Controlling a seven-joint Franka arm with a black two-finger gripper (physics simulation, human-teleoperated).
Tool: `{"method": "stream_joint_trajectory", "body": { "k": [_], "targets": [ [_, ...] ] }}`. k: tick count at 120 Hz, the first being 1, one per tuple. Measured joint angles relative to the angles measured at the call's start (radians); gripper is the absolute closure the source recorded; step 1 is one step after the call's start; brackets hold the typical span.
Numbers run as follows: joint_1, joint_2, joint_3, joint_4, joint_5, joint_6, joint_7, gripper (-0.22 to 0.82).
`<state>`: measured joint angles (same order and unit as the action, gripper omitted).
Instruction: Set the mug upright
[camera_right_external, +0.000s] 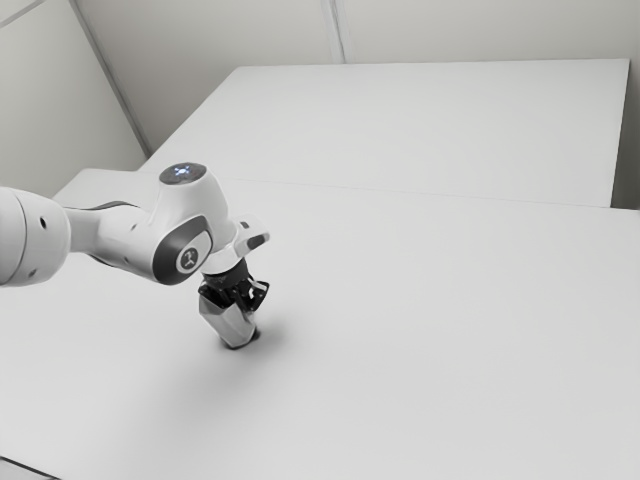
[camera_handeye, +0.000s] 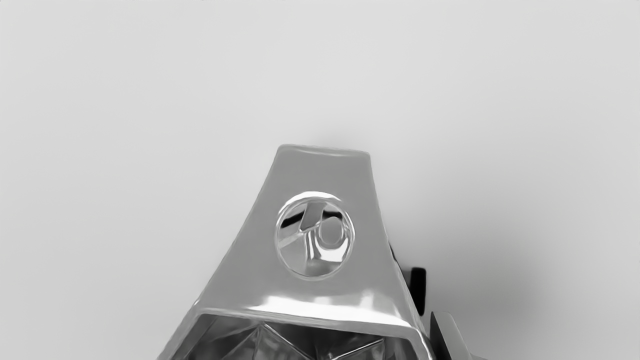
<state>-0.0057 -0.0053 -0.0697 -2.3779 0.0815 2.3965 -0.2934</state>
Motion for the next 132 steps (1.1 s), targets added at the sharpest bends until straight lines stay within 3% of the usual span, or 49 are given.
{"method": "stream_joint_trajectory", "body": {
  "k": [30, 52, 99, 132],
  "targets": [
    [-0.011, -0.005, 0.010, 0.000, -0.016, 0.010, -0.001, 0.50],
    [-0.013, -0.023, 0.008, 0.003, -0.019, 0.013, 0.001, 0.36],
    [-0.031, -0.099, 0.008, 0.013, -0.020, -0.007, 0.008, 0.27],
    [-0.033, -0.118, 0.003, 0.144, -0.032, -0.164, 0.015, 0.20]
  ]
}}
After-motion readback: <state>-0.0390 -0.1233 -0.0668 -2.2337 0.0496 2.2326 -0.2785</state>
